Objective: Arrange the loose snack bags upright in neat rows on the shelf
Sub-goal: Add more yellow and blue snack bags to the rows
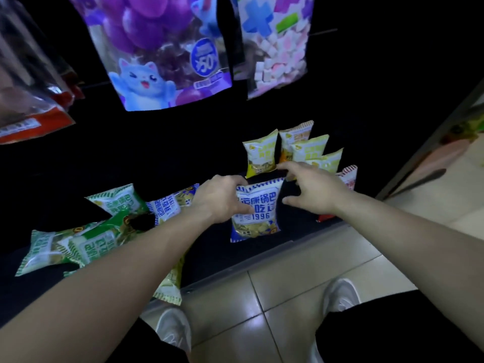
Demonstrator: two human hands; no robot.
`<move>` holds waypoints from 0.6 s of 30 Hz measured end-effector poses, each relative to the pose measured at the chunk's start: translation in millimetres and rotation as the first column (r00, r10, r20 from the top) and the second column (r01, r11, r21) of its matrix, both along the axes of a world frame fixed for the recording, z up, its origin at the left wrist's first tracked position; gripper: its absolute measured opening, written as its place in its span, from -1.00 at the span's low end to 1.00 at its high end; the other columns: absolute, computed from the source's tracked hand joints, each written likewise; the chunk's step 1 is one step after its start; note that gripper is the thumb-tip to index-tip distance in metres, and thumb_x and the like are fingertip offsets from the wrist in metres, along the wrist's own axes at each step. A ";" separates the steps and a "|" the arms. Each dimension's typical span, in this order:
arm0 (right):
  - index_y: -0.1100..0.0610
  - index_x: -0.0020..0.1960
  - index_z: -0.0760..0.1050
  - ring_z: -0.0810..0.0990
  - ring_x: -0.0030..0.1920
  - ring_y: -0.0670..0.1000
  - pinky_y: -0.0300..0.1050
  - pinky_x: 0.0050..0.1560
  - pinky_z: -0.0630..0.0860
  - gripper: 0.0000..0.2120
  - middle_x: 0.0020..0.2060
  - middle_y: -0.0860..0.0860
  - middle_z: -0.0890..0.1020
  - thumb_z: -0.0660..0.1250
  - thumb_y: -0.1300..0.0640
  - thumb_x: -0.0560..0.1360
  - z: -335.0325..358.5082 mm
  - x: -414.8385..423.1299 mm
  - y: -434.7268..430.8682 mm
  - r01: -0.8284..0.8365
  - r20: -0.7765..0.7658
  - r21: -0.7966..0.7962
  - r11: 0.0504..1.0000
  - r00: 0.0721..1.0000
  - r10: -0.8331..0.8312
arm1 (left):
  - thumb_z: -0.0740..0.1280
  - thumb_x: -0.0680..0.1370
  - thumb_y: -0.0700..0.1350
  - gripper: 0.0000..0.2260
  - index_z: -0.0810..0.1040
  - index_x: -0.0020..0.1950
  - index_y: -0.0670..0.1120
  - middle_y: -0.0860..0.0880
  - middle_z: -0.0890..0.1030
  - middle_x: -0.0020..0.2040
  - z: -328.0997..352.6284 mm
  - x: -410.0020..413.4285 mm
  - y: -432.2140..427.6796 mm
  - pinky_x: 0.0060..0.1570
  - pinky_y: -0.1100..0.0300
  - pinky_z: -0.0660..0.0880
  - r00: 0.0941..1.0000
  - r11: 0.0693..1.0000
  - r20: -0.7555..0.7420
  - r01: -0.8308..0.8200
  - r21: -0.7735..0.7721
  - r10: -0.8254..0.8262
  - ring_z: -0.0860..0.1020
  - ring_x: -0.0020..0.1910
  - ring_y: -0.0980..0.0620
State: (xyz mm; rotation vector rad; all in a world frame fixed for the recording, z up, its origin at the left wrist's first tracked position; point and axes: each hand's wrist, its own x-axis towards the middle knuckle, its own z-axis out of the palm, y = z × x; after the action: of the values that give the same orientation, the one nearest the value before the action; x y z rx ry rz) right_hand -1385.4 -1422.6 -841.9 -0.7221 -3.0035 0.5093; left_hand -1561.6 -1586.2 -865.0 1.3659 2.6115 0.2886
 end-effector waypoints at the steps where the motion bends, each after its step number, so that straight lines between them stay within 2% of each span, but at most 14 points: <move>1: -0.13 0.49 0.20 0.51 0.20 -0.01 -0.07 -0.06 0.46 -0.28 0.30 -0.06 0.51 0.45 -0.16 0.44 -3.7 5.3 12.8 0.038 0.026 -0.012 0.999 0.999 -0.038 | 0.50 0.21 0.39 -0.32 0.48 0.28 0.21 0.08 0.63 0.02 -5.3 -2.1 6.5 -0.27 0.13 0.45 1.000 1.000 -0.004 -0.023 -0.005 0.023 0.57 -0.06 0.04; 5: -0.03 0.50 0.27 0.46 0.28 0.08 0.05 0.19 0.48 -0.31 0.34 0.02 0.44 0.43 -0.16 0.46 -21.0 23.7 55.7 0.156 0.175 -0.068 0.985 0.974 -0.142 | 0.53 0.26 0.32 -0.32 0.48 0.32 0.15 0.01 0.62 0.07 -23.7 -20.8 43.5 -0.26 0.13 0.49 0.995 0.995 0.019 -0.098 -0.026 0.098 0.59 -0.06 0.01; 10: -0.05 0.48 0.29 0.45 0.28 0.08 0.06 0.14 0.50 -0.36 0.33 0.01 0.43 0.38 -0.18 0.47 -38.2 27.9 77.8 0.198 0.256 -0.048 0.979 0.950 -0.180 | 0.55 0.30 0.25 -0.33 0.47 0.35 0.10 -0.01 0.65 0.07 -51.2 -42.0 104.1 -0.18 0.09 0.56 0.985 0.986 0.054 -0.165 -0.019 0.166 0.61 -0.04 0.00; 13: -0.04 0.47 0.29 0.45 0.27 0.09 0.00 0.09 0.48 -0.38 0.30 0.00 0.42 0.36 -0.17 0.48 -48.5 21.5 75.8 0.166 0.298 -0.038 0.985 0.943 -0.148 | 0.55 0.30 0.24 -0.32 0.47 0.37 0.10 -0.03 0.62 0.14 -74.8 -50.8 139.2 -0.19 0.11 0.52 0.977 0.980 0.088 -0.199 0.014 0.197 0.61 0.03 -0.04; 18: -0.09 0.45 0.29 0.44 0.31 0.09 0.08 0.15 0.48 -0.42 0.28 -0.02 0.40 0.34 -0.18 0.48 -60.7 10.6 69.3 0.144 0.335 -0.037 0.989 0.934 -0.123 | 0.55 0.31 0.24 -0.33 0.46 0.37 0.12 -0.03 0.60 0.21 -112.1 -68.1 184.4 -0.21 0.15 0.45 0.958 0.969 0.167 -0.244 0.043 0.234 0.60 0.06 -0.05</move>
State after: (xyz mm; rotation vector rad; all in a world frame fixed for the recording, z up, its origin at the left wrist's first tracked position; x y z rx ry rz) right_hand -1374.8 -1353.4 -902.7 -1.1138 -3.2198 0.5222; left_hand -1629.7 -1401.7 -977.1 0.9948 2.6492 0.4975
